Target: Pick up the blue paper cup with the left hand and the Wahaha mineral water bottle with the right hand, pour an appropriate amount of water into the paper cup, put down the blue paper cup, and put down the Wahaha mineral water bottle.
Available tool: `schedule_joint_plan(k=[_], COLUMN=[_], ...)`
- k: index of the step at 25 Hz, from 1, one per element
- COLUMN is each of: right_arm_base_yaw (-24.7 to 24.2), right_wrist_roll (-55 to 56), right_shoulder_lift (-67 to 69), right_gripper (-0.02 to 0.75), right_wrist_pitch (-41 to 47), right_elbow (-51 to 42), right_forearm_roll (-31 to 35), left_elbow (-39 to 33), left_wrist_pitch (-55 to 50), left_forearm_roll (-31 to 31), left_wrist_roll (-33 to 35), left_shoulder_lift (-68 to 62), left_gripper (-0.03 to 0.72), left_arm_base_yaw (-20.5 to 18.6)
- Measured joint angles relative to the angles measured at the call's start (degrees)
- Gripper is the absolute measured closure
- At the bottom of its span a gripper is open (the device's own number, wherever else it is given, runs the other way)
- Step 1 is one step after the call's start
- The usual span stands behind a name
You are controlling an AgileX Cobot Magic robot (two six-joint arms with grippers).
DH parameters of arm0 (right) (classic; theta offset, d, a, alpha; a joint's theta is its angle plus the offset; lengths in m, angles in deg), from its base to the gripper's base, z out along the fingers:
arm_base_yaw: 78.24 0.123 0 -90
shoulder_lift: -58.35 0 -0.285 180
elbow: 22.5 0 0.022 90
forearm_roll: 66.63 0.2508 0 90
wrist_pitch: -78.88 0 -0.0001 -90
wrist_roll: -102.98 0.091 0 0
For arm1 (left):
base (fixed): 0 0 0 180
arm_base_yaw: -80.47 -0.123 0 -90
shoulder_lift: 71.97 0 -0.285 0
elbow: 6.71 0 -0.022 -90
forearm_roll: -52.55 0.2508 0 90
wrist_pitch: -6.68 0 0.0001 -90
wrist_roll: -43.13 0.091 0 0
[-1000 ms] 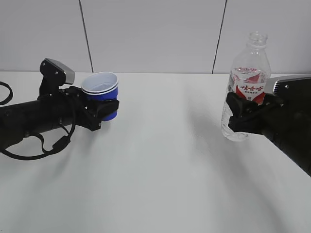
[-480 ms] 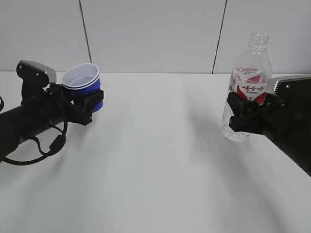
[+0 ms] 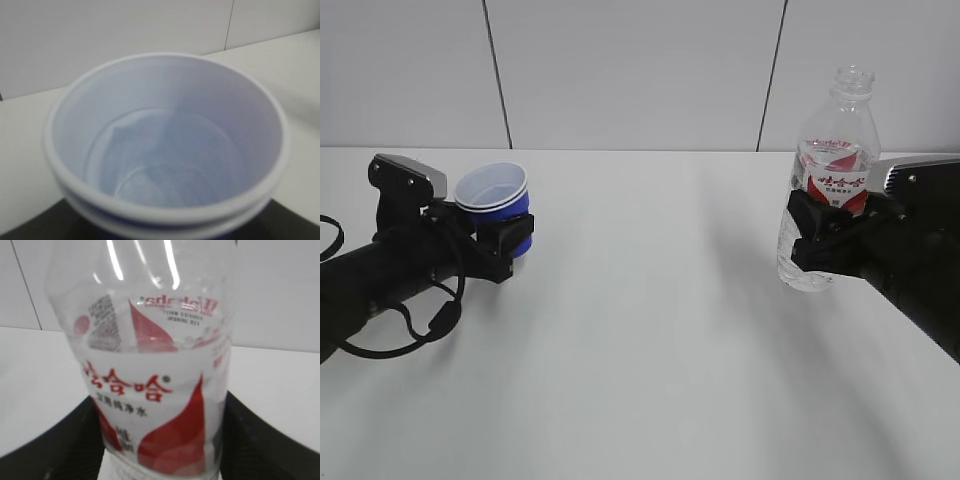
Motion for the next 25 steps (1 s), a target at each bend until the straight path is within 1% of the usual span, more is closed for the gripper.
schedule_joint_plan(k=[5, 7, 25], right_arm_base_yaw=[0.0, 0.0, 0.0], right_wrist_roll=[0.0, 0.0, 0.0], right_shoulder_lift=[0.0, 0.0, 3.2], right_gripper=[0.287, 0.287, 0.287], right_wrist_pitch=[0.0, 0.0, -0.1], right_elbow=[0.0, 0.0, 0.0], right_forearm_roll=[0.0, 0.0, -1.5], left_elbow=[0.0, 0.0, 0.0], left_wrist_pitch=[0.3, 0.3, 1.2], left_forearm_roll=[-1.1, -1.2, -2.5], left_wrist_roll=[1.0, 1.1, 1.9], left_shoulder_lift=[-3.3, -4.4, -7.7], left_gripper=[0.26, 0.272, 0.267], left_arm_base_yaw=[0.0, 0.0, 0.0])
